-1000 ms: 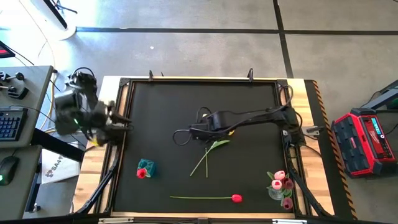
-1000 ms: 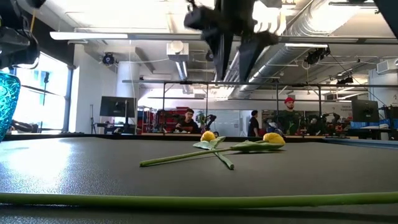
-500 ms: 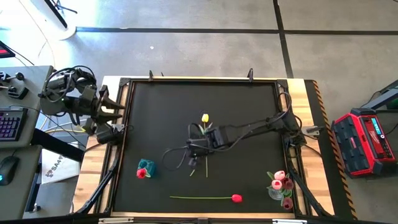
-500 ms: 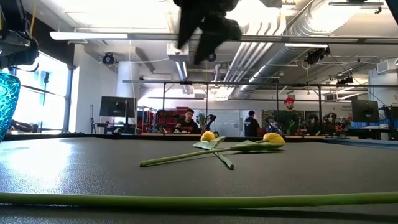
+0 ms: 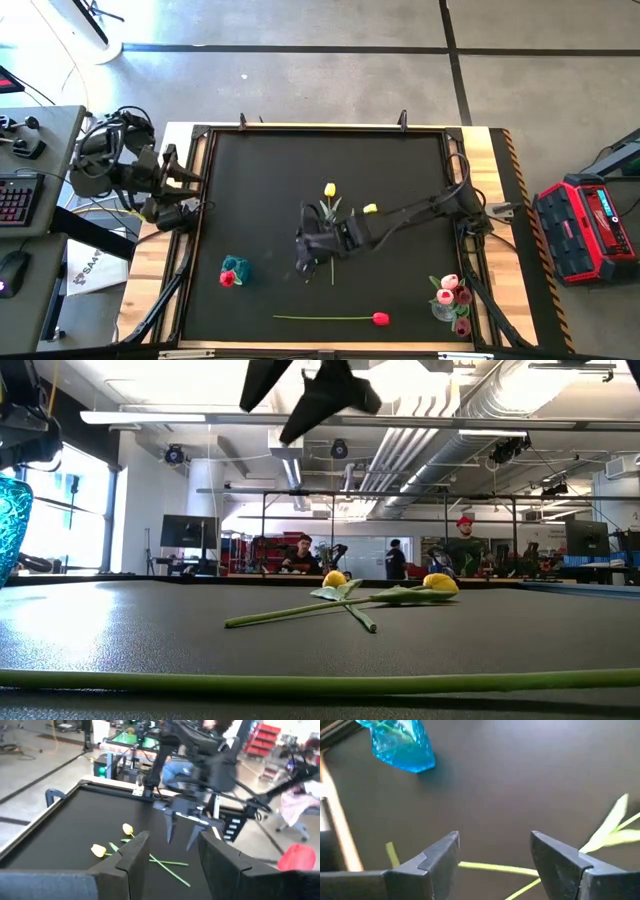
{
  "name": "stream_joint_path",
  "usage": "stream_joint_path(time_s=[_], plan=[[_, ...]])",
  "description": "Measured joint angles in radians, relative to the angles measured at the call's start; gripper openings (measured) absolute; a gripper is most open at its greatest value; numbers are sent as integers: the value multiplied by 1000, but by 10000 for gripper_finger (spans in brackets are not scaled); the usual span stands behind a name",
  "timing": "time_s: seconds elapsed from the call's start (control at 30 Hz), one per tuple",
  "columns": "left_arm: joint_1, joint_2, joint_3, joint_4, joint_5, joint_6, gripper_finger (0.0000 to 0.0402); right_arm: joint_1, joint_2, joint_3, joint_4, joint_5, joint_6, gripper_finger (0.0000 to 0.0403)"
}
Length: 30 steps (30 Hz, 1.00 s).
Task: Sort flowers into vase by color
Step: Put the red flower into the blue vase
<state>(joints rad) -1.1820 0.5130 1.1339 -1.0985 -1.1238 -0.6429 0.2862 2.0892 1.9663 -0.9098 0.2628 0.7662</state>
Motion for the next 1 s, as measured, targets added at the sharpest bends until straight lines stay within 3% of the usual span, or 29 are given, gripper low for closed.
stream_joint_path(time_s=[0.13,0.2,0.43,0.67,0.8,1.0], plan=[[0,11,0,9,7,-35,153,47,0,0,9,221,-36,231],[0,10,0,28,27,-36,153,50,0,0,19,272,1,231],[0,10,0,57,96,-17,153,32,0,0,68,282,147,231],[0,10,0,55,146,46,153,-49,0,0,79,277,482,231],[0,10,0,55,122,71,153,-93,0,0,38,152,601,231],[0,10,0,18,130,79,153,-141,0,0,-141,-184,751,231]])
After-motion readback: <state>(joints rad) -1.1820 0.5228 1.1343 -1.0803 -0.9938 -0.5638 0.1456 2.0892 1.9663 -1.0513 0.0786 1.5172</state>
